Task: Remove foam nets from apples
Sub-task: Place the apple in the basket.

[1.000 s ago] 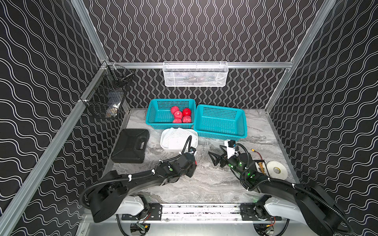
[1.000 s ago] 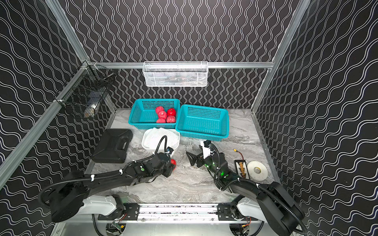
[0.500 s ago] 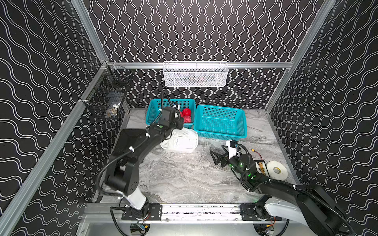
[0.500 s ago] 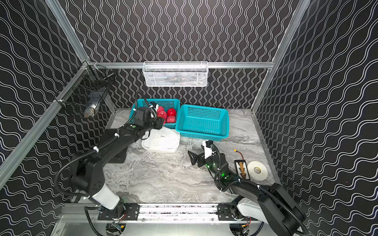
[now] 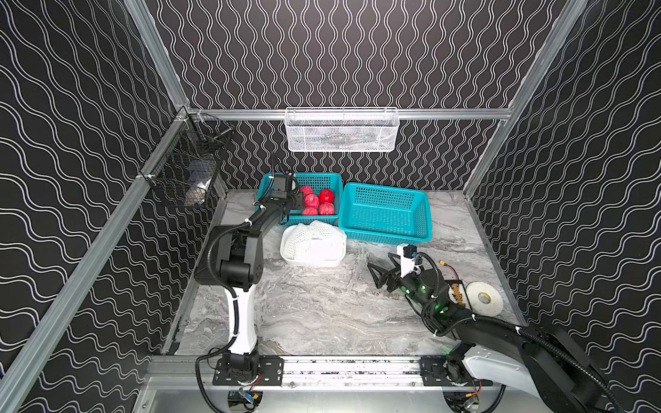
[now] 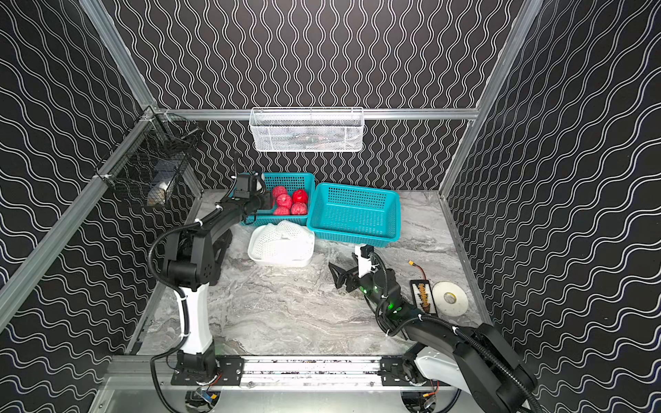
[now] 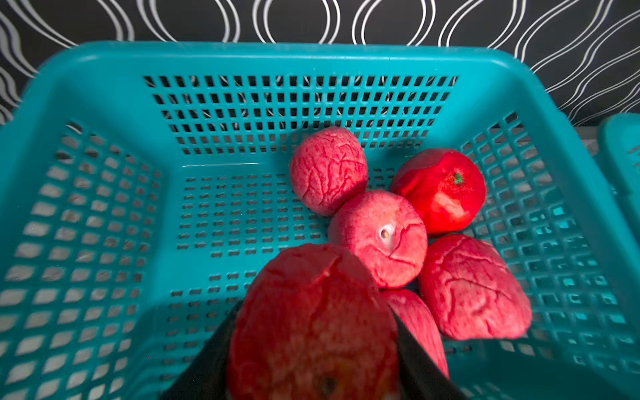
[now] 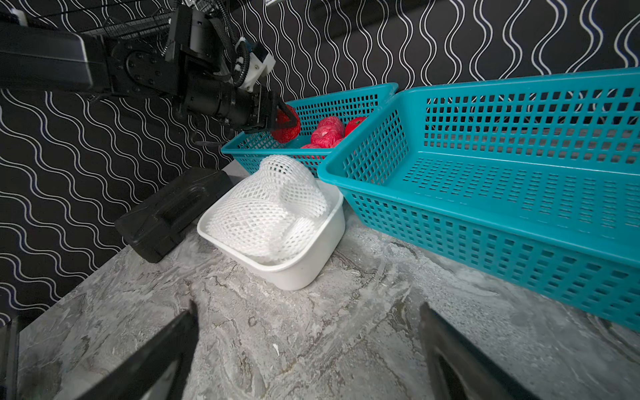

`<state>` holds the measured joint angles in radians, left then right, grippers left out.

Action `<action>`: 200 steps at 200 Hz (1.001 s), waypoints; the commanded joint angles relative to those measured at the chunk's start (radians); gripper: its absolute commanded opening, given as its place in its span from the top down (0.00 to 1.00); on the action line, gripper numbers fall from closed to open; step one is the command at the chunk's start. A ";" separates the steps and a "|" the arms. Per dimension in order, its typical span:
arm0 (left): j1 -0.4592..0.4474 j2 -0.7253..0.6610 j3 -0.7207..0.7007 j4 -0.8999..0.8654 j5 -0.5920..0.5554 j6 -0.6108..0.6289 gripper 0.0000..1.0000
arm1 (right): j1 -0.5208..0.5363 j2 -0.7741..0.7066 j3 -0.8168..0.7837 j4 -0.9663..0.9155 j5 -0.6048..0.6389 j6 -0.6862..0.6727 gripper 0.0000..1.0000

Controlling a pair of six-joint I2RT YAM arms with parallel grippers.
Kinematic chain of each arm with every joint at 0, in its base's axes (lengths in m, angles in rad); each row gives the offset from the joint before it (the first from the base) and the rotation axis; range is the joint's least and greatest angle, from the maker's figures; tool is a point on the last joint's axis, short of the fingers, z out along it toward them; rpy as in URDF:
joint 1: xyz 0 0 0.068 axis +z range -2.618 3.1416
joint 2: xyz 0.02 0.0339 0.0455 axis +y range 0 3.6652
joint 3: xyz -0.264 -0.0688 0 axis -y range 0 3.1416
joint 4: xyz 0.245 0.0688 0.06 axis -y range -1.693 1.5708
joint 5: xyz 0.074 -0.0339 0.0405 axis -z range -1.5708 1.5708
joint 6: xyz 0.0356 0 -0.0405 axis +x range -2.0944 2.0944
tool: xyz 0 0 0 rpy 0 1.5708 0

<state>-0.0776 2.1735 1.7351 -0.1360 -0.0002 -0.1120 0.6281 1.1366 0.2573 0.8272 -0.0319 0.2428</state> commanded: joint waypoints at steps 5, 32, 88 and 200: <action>0.012 0.030 0.010 0.022 -0.011 0.041 0.35 | 0.002 0.002 -0.002 0.040 0.010 0.001 0.00; 0.012 0.049 0.039 0.014 0.008 0.050 0.16 | 0.000 0.016 -0.002 0.050 0.012 -0.003 0.00; 0.012 -0.146 -0.100 0.064 0.065 0.028 0.01 | 0.000 -0.015 -0.003 0.018 0.077 -0.007 0.00; -0.381 -1.218 -1.246 0.448 -0.734 -0.032 0.00 | -0.002 -0.078 -0.049 0.000 0.482 -0.099 0.00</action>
<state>-0.3298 1.0679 0.5907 0.2306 -0.3618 -0.2085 0.6262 1.0695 0.2268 0.7361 0.3515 0.2157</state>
